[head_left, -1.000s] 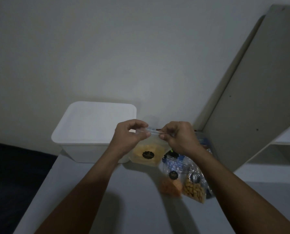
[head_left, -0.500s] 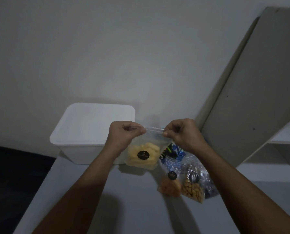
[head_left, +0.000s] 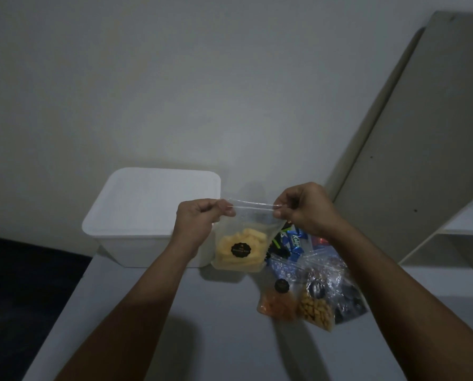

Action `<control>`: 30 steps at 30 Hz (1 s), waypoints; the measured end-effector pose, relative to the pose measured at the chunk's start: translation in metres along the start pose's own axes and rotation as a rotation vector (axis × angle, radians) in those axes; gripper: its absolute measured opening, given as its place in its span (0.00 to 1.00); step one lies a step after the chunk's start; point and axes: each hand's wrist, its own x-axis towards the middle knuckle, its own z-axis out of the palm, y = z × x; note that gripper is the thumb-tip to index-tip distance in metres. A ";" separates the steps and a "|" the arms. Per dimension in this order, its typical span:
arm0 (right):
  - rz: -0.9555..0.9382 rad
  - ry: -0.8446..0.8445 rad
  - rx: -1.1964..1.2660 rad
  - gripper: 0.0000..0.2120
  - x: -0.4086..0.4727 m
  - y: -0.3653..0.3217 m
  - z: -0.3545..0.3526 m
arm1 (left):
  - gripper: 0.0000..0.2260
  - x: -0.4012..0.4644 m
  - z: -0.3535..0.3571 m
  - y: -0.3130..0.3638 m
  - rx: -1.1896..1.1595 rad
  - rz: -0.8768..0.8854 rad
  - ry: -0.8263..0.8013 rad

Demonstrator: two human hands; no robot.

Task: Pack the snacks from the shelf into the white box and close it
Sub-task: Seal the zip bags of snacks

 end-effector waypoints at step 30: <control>-0.017 -0.023 0.213 0.03 -0.015 0.005 0.021 | 0.05 -0.015 0.040 0.008 -0.041 -0.249 -0.021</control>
